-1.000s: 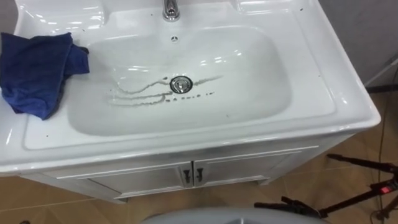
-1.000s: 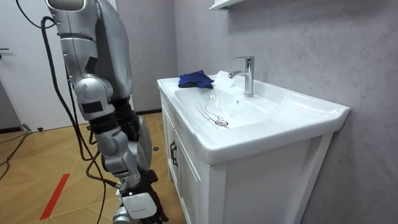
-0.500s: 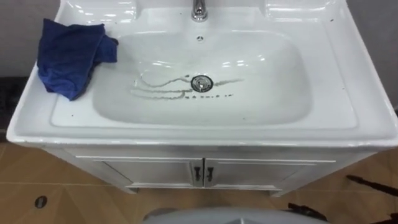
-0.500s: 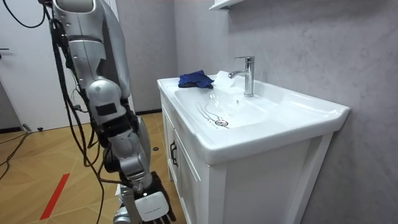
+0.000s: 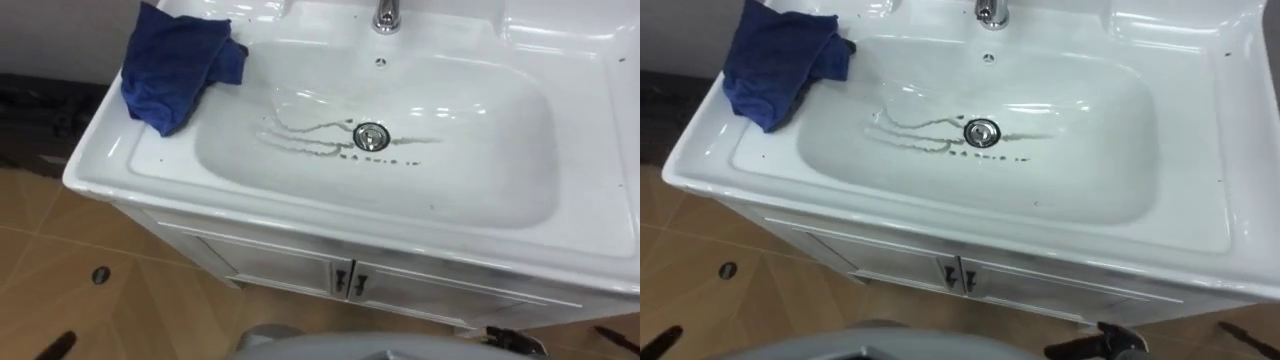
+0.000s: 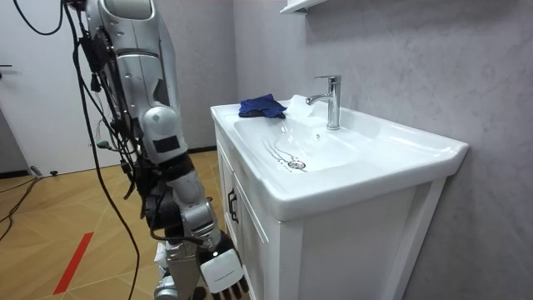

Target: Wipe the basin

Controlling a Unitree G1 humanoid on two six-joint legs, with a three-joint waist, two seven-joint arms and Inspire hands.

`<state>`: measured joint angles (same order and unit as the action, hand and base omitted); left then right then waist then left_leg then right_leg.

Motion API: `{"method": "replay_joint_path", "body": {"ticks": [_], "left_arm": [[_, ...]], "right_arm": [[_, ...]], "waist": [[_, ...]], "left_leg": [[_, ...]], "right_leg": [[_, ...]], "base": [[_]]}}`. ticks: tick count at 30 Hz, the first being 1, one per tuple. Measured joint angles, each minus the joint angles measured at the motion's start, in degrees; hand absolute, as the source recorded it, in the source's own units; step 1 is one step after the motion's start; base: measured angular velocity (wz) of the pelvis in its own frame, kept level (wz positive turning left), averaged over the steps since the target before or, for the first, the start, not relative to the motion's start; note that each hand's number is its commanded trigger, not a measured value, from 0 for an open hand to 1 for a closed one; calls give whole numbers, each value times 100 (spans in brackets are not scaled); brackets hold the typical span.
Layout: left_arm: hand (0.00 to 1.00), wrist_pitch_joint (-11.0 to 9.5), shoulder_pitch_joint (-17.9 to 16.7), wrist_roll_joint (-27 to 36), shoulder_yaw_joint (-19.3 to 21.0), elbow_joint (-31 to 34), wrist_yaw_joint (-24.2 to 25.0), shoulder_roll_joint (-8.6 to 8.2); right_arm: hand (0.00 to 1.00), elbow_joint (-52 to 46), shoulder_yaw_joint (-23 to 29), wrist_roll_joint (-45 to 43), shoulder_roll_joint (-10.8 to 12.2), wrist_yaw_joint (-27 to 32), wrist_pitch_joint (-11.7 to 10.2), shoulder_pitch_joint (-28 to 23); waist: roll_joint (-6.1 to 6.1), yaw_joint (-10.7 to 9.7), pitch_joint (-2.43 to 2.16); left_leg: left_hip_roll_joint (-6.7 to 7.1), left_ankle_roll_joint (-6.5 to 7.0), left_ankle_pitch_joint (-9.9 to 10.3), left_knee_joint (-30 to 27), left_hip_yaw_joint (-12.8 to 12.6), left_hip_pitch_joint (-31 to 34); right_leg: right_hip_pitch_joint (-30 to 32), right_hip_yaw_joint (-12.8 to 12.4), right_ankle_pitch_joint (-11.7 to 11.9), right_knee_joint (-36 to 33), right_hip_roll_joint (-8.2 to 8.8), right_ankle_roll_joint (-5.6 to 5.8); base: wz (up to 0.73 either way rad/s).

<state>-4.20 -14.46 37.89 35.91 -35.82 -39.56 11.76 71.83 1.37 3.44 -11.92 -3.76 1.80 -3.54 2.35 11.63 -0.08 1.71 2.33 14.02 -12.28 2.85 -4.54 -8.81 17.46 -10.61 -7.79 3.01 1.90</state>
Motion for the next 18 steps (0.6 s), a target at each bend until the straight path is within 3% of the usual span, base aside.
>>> {"method": "replay_joint_path", "body": {"ticks": [1, 4, 8, 10, 13, 18], "left_arm": [[0, -93, 50, -8, 17, 233, -183, 118], [0, -238, 143, -258, 120, 1028, -607, 256], [0, -286, 199, -960, 246, 2177, -970, 359], [0, -327, 267, -1139, 304, 2387, -1033, 463], [0, -342, 302, -1316, 353, 2833, -1011, 470], [0, -341, 383, -1899, 334, 3348, -977, 469]], "right_arm": [[0, -48, 3, 0, 0, 13, -77, -75], [0, -78, 7, -113, 0, 112, -121, -88], [0, -82, 81, -175, 0, 115, -120, -198], [0, -80, 144, -174, -1, 111, -119, -211], [0, -47, 172, -160, 2, 104, -123, -225], [0, -13, 163, -87, 10, 112, -190, -245]], "waist": [[10, 2, -3], [47, 13, -15], [124, -3, -29], [173, -18, -44], [239, -81, -36], [223, -168, -1]], "left_leg": [[-1, 1, 0, 1, 31, -6], [3, 2, -1, -3, 43, -11], [6, 3, 0, 20, 48, 1], [5, 10, -4, 56, 47, -3], [10, 6, -9, 52, 37, -13], [8, 3, -18, 56, 31, 2]], "right_leg": [[-18, 14, 0, 4, 2, 0], [-4, -9, 0, 1, 11, 0], [10, -26, 0, 0, 10, 0], [24, -21, 0, -1, 4, 0], [28, -23, 0, 1, -3, 0], [52, -56, 0, 9, -8, 0]], "base": [[7], [0], [-1], [-5], [-2], [-1]]}}
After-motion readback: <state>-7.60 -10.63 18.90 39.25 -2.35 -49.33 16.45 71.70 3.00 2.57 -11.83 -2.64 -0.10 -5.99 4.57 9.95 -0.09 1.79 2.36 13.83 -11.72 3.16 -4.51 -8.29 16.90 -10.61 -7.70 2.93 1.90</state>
